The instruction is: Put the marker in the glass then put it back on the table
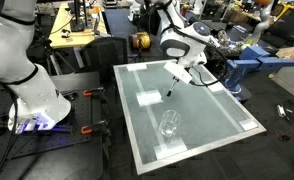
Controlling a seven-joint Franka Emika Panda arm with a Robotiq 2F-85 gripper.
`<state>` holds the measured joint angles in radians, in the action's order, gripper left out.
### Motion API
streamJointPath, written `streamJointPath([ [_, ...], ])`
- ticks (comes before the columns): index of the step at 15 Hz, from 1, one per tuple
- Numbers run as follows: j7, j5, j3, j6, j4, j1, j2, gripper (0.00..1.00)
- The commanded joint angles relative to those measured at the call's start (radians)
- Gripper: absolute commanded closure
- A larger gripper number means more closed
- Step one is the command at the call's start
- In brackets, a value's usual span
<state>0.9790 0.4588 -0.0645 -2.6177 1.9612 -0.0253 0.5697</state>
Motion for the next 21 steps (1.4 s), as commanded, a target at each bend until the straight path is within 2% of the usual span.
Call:
streamJointPath([
  [1,-0.1,-0.087,-0.045,-0.017,-0.018,-0.039,0.014,0.39],
  [6,-0.18,-0.161,-0.06,-0.044,0.005,-0.052,-0.006,0.02],
  [7,-0.204,-0.18,-0.054,-0.063,0.018,-0.045,-0.015,0.0],
  [15,-0.469,-0.394,-0.016,-0.211,0.11,-0.004,-0.087,0.0],
  [21,-0.66,-0.56,0.03,-0.272,0.199,0.035,-0.174,0.0],
])
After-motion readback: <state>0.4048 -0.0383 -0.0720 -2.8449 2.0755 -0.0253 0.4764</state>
